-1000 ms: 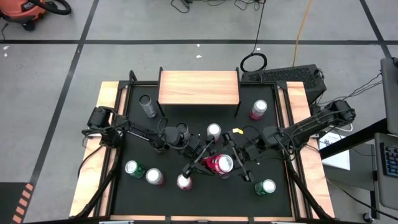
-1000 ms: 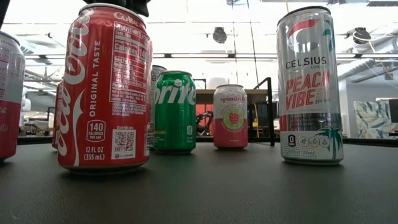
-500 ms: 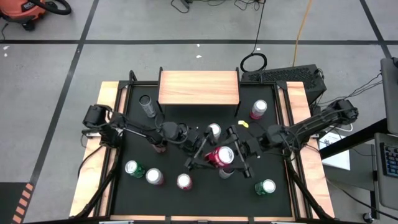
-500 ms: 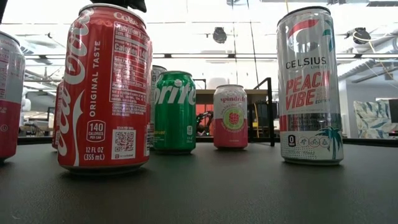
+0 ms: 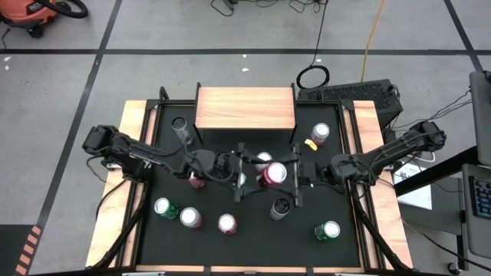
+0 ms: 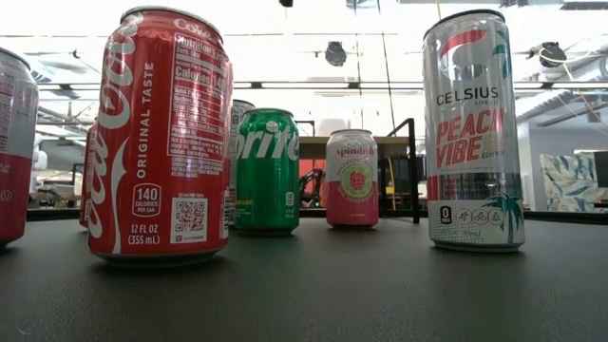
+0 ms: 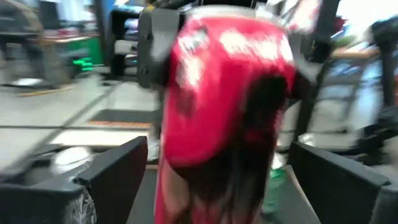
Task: Place canned beverage on shelf
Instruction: Put the top right red soda can on the shelf
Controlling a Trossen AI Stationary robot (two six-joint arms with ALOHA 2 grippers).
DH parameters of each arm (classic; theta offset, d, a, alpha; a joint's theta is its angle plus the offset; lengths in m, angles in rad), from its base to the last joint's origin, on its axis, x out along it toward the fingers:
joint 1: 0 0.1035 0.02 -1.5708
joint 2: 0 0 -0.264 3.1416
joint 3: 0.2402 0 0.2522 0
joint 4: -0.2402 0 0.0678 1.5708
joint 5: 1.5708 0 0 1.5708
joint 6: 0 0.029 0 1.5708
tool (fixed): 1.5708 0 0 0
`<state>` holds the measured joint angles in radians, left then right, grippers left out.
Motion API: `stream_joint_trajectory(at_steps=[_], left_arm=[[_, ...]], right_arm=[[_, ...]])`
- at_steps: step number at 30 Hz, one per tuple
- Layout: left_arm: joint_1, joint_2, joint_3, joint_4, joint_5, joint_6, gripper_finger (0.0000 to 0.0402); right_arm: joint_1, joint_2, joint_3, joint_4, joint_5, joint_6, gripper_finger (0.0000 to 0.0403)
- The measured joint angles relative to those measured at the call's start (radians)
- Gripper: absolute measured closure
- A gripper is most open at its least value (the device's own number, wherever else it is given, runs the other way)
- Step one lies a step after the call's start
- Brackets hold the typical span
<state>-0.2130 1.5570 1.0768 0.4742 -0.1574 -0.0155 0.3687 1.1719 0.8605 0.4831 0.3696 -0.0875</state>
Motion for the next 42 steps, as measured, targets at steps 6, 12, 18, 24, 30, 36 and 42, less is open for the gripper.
stream_joint_trajectory(at_steps=[6, 12, 18, 24, 30, 36, 42], left_arm=[[-0.044, -0.001, -0.001, -0.078, -0.279, 0.081, 0.0009], [-0.046, -0.002, -0.001, -0.074, -0.34, 0.077, 0.0009], [-0.019, 0.007, -0.002, -0.077, -0.276, 0.075, 0.0009], [0.013, 0.007, -0.002, -0.106, -0.242, 0.073, 0.0009], [0.054, 0.008, -0.002, -0.134, -0.176, 0.052, 0.0009], [0.092, 0.012, -0.002, -0.151, -0.15, 0.021, 0.0009], [0.096, 0.012, -0.002, -0.146, -0.123, 0.021, 0.0009]], right_arm=[[-0.003, -0.001, 0.0, -0.003, 0.202, 0.016, 0.0126], [-0.021, 0.009, 0.0, 0.006, 0.237, 0.031, 0.0126], [-0.054, 0.041, 0.001, 0.032, 0.235, 0.062, 0.0126], [-0.069, 0.063, 0.001, 0.073, 0.232, 0.077, 0.0126], [-0.083, 0.069, 0.001, 0.094, 0.232, 0.079, 0.0126], [-0.088, 0.069, 0.002, 0.095, 0.232, 0.095, 0.0126], [-0.088, 0.069, 0.002, 0.094, 0.232, 0.099, 0.0126]])
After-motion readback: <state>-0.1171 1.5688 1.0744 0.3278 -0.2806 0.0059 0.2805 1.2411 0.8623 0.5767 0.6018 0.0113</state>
